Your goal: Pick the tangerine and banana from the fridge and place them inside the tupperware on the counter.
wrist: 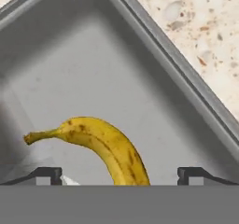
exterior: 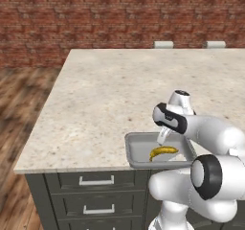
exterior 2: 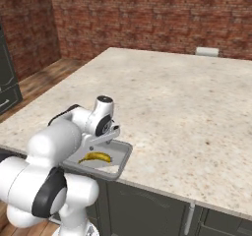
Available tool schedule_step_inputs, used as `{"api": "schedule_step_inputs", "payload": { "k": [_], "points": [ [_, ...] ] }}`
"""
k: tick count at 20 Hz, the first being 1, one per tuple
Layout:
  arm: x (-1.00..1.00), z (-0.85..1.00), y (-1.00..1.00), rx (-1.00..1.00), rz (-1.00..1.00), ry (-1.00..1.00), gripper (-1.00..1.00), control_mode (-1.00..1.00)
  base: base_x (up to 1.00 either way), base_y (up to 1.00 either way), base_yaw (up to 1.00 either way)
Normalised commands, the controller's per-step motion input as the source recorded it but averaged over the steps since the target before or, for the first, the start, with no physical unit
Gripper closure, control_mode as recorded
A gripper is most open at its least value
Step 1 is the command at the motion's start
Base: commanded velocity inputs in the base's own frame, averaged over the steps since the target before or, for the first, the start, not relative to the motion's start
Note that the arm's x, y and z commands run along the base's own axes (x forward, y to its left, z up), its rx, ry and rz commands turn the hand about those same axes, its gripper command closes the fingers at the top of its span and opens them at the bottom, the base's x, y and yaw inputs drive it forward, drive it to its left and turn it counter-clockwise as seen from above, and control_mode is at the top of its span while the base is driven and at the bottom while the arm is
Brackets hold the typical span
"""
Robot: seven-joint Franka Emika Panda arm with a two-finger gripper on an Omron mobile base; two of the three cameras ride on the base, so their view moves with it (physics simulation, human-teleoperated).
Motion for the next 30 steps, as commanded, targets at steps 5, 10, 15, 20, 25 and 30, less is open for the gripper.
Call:
{"api": "schedule_step_inputs", "payload": {
  "k": [5, 10, 15, 20, 25, 30],
  "points": [
    [0.02, 0.0, 0.04, 0.0, -0.01, -0.17, -1.0, -1.0, 0.0, 0.0, 0.0],
    [-0.03, 0.11, 0.02, 0.0, -0.01, -0.24, -1.0, -1.0, 0.0, 0.0, 0.0],
    [-0.48, 0.6, 0.0, 0.0, -0.17, -0.04, -1.0, -1.0, 0.0, 0.0, 0.0],
    [-0.55, 0.75, 0.06, 0.0, -0.18, 0.1, -1.0, -1.0, 0.0, 0.0, 0.0],
    [-0.65, 0.21, 0.38, 0.05, -0.22, 0.1, -1.0, -1.0, 0.0, 0.0, 0.0],
    [-0.8, 0.04, 0.53, 0.17, -0.22, 0.0, -1.0, -1.0, 0.0, 0.0, 0.0]
  ]
}}
